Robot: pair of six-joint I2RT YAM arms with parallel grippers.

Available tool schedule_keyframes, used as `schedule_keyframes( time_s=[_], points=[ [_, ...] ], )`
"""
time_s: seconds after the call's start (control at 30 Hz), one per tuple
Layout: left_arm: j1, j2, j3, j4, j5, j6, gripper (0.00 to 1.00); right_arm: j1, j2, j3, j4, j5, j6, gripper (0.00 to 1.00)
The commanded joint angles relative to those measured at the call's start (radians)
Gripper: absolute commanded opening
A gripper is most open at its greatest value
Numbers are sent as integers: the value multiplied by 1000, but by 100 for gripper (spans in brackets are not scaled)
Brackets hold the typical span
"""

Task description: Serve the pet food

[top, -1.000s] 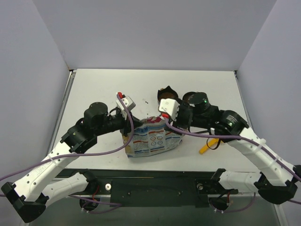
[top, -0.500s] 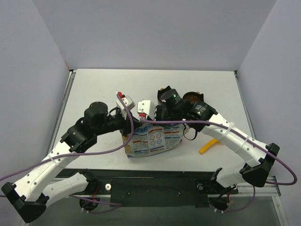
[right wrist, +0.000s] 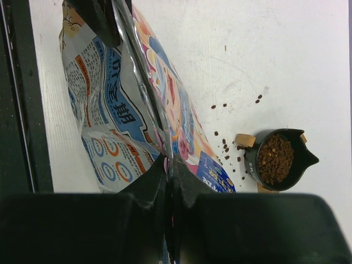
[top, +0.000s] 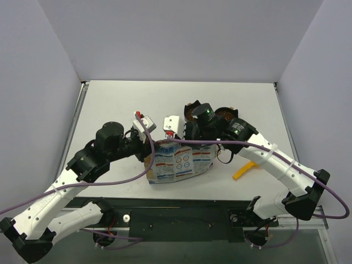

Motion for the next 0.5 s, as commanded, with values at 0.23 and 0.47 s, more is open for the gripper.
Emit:
schedule_keyframes(
  time_s=[0.23, 0.47],
  points=[
    [17, -63, -15, 98, 108, -84, 0, 23, -4, 57, 83, -54, 51, 33],
    [21, -60, -9, 121, 139, -96, 0, 84, 76, 93, 157, -83, 86, 35]
  ],
)
